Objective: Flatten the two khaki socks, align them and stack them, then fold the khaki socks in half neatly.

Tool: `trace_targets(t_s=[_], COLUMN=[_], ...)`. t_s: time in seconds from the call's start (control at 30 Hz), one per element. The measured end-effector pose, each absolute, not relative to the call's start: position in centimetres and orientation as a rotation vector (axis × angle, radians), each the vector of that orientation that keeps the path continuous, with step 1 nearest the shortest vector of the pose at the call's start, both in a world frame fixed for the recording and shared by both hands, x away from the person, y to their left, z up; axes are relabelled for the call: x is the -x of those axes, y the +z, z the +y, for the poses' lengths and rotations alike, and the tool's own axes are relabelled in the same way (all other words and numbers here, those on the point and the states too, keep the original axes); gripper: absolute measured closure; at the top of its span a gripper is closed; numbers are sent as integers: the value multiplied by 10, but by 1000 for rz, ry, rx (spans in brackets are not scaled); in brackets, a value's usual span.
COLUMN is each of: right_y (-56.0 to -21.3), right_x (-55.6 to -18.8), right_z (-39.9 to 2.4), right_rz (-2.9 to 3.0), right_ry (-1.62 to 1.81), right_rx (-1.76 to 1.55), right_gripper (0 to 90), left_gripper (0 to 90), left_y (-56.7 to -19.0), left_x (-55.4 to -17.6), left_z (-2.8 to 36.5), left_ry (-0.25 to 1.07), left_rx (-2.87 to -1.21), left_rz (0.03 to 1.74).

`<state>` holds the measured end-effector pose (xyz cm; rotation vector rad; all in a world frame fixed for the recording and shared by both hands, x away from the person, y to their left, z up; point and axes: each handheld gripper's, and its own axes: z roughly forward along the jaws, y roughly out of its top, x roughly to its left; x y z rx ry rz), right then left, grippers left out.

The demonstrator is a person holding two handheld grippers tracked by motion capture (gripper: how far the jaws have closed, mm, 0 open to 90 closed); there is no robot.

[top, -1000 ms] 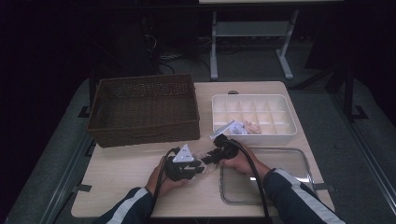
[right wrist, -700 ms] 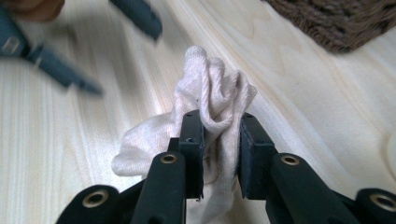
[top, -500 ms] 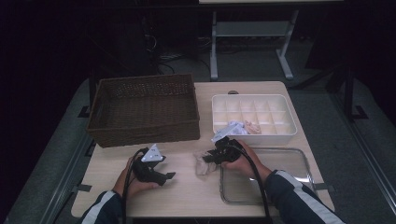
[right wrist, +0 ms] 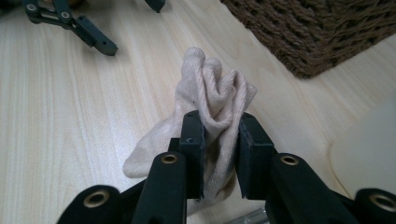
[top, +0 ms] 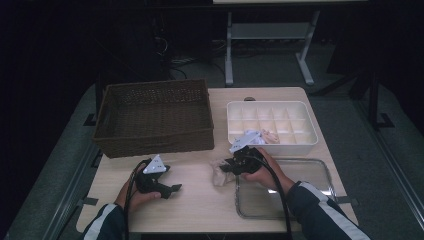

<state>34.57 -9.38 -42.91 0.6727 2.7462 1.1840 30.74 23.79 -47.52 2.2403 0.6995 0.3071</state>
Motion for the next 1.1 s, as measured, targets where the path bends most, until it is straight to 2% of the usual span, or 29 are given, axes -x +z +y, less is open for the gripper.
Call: trace_targets(t_s=[0.87,1.1], right_y=[-408,-392], right_x=[-345,-343], right_z=[-112,-132], right_rz=[2678,2617], right_ry=[1231,1260], right_rx=[-682,-704], right_gripper=[738,738], left_gripper=[154,154], left_y=[-476,-476], left_x=[-310,-311], left_z=[236,236], left_ry=[305,309], left_rx=[-2234,-2239], left_rz=[710,705])
